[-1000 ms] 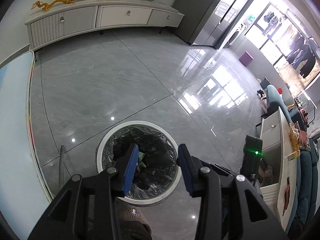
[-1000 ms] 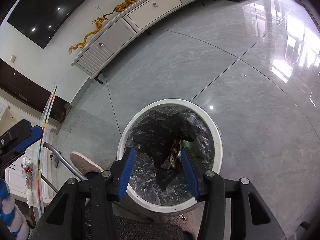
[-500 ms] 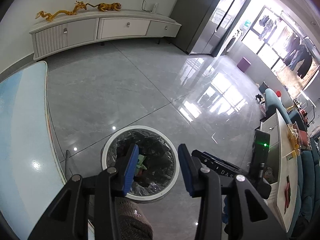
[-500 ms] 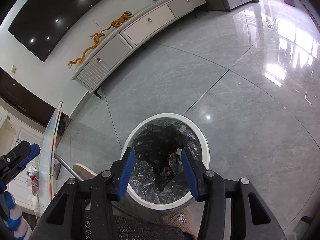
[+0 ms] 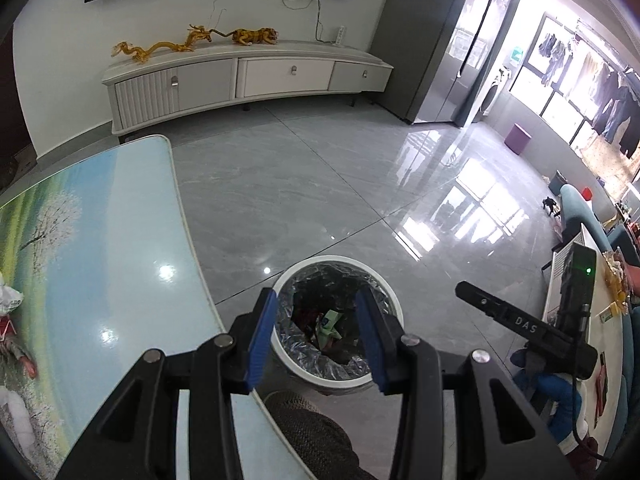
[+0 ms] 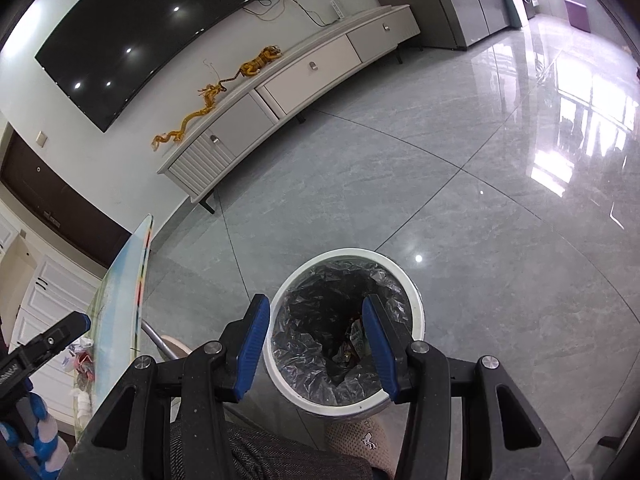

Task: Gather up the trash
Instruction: 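Move both tools back from the bin to the table pile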

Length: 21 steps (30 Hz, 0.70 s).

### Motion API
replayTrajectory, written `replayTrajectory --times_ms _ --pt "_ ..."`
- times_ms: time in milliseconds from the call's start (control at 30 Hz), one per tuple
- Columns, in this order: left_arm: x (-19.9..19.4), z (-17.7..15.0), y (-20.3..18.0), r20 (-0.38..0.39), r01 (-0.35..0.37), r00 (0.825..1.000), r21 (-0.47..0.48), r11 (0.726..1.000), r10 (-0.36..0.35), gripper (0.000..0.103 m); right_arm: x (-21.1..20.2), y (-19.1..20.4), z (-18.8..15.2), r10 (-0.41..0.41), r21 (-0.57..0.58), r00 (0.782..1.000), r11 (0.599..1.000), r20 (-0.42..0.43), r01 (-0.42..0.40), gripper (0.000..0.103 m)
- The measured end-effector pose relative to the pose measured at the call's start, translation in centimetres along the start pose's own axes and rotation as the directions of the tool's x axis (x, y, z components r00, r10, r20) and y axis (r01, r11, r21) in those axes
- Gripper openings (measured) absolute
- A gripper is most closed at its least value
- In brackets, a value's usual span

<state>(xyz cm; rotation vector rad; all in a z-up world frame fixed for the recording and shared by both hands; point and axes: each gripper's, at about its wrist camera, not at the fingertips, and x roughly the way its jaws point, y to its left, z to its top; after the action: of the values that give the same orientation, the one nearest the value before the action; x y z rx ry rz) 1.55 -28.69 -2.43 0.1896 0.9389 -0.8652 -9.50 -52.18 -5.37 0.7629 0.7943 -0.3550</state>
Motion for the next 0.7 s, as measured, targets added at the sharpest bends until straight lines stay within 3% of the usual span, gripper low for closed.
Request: replayTrajectory --times_ms 500,700 --pt "-6.9 -4.7 10.1 0.083 -0.115 0.988 -0.140 0.983 0.127 0.039 -1.7 6.8 -1.2 0.029 -0.110 1.000 0.994 0.012 -0.027 0.046" --pt "-9.7 -7.8 15.1 0.118 -0.247 0.955 -0.200 0.948 0.274 0.039 -1.1 11.0 -2.2 0.041 -0.200 0.999 0.979 -0.024 -0.045 0.046"
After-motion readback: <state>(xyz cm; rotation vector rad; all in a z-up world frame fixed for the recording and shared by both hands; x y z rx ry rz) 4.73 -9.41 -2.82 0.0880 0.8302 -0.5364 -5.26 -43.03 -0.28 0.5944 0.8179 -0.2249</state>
